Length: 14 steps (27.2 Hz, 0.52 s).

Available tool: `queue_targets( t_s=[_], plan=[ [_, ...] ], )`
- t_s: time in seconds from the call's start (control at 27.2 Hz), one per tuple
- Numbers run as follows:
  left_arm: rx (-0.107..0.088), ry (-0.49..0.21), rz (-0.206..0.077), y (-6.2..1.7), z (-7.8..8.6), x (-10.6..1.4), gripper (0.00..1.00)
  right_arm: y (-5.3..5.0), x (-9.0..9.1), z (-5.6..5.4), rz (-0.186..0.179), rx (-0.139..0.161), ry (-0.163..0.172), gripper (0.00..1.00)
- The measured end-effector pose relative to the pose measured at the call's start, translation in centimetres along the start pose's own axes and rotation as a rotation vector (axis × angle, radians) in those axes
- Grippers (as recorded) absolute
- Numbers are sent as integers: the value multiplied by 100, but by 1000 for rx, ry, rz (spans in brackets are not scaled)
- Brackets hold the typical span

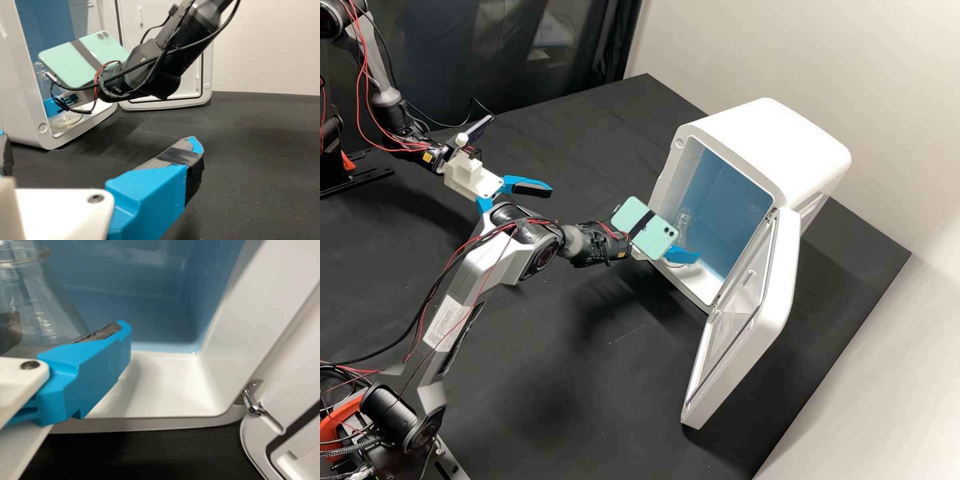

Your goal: Place the flask in the incubator

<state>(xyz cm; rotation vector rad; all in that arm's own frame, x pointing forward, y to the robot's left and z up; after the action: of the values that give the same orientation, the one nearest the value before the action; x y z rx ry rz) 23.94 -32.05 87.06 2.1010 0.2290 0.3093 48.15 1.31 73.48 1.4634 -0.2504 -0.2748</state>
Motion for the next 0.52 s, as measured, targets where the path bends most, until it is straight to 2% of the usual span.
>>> queue_targets(
  t_s=[0.15,0.37,0.52],
  plan=[
    [0,0,0,0,0,0,100,-26,87,-26,11,-18,9,0],
    [2,0,0,0,0,0,100,-14,204,-48,22,-24,8,0],
    [2,0,0,0,0,0,100,14,261,-11,28,-21,0,0]
  ],
)
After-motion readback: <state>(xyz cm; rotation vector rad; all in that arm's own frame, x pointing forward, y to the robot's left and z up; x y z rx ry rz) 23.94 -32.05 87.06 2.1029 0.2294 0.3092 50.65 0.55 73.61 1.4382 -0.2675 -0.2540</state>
